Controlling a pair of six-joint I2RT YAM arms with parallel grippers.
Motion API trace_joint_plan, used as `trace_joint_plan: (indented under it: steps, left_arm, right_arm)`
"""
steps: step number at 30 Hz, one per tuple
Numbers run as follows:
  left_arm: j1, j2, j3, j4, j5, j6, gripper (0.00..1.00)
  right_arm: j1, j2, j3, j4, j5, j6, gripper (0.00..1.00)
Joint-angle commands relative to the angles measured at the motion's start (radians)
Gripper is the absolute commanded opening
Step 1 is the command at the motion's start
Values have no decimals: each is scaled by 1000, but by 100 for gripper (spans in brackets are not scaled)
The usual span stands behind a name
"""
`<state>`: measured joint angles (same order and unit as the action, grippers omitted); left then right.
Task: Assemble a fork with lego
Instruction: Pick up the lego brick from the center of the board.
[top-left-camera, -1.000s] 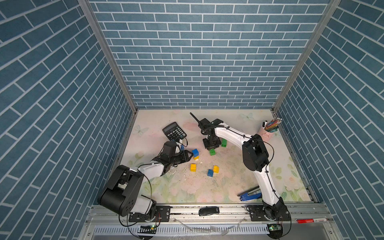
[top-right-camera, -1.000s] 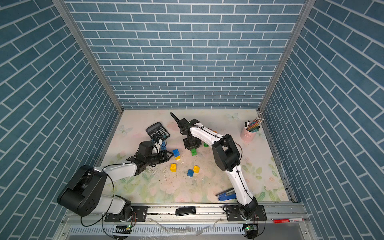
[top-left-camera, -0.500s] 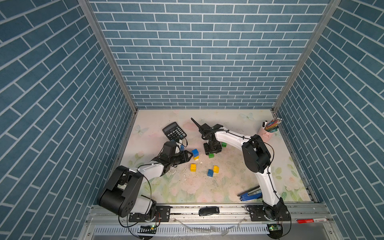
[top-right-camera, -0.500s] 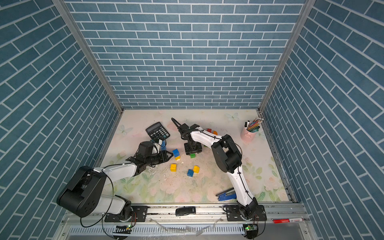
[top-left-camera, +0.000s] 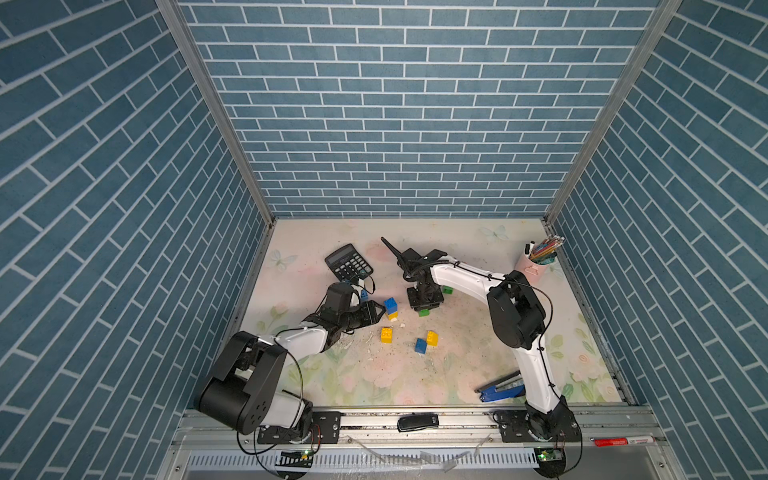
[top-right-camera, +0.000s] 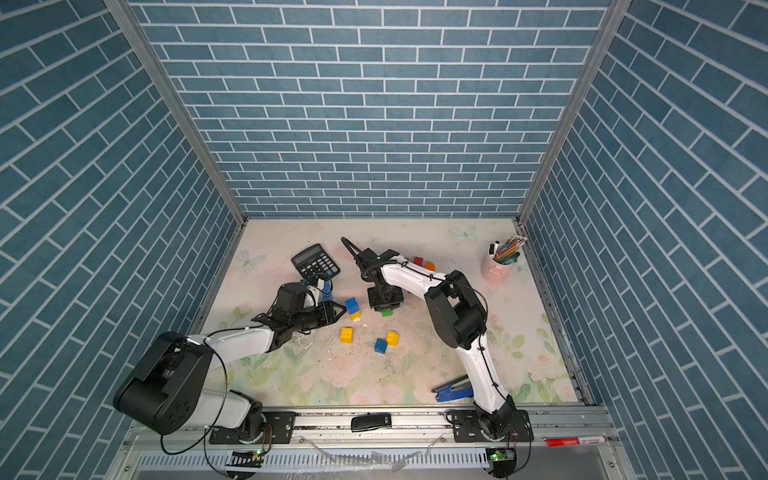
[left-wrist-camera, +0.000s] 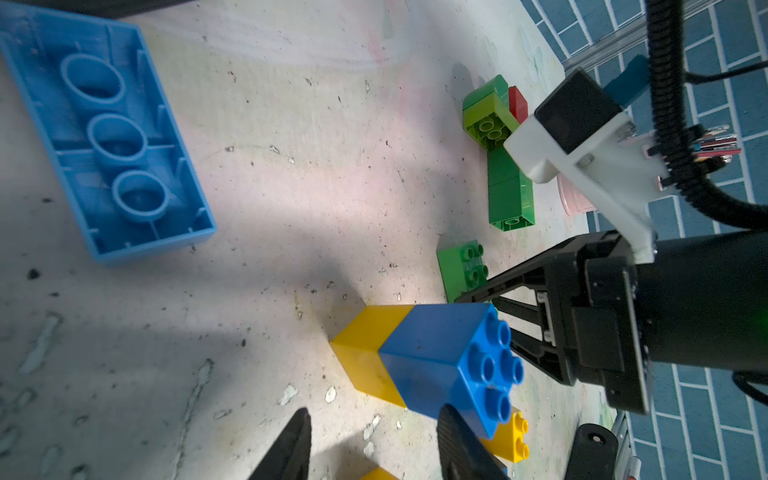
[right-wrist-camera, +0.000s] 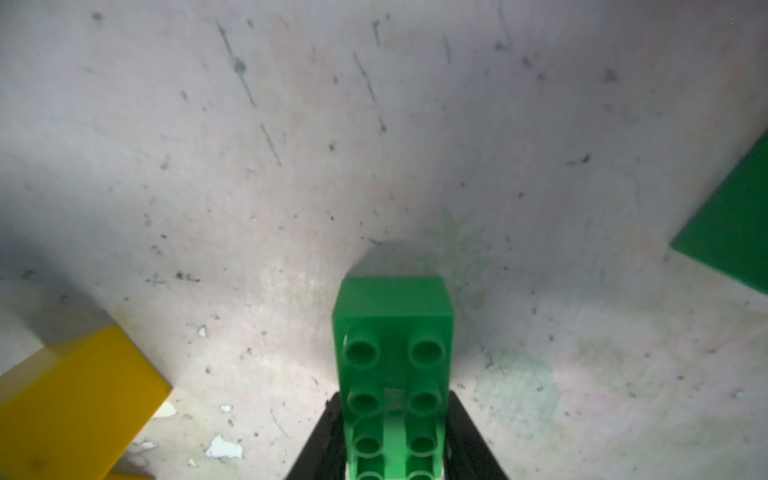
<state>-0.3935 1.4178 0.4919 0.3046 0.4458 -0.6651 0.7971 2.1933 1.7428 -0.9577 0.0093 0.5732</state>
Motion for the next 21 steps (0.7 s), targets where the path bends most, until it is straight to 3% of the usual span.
trace_joint_plan:
  steps: [1,5,11,21]
  left_arm:
    - [-4,-13,-8,-9,-6,15,51]
    - [-4,-9,-8,-6,-7,13,51]
    - [17,-2,-22,32,-5,-16,50]
    - [44,21,4,44,31,-16,49]
  right_arm:
    - [5,-60,10,-31,13,19,31]
    - [7,-93,18,-42,21,24,28]
    - [25,-126,157,-91,3,18,25]
    - [118,97,592,-306,-18,-44,17]
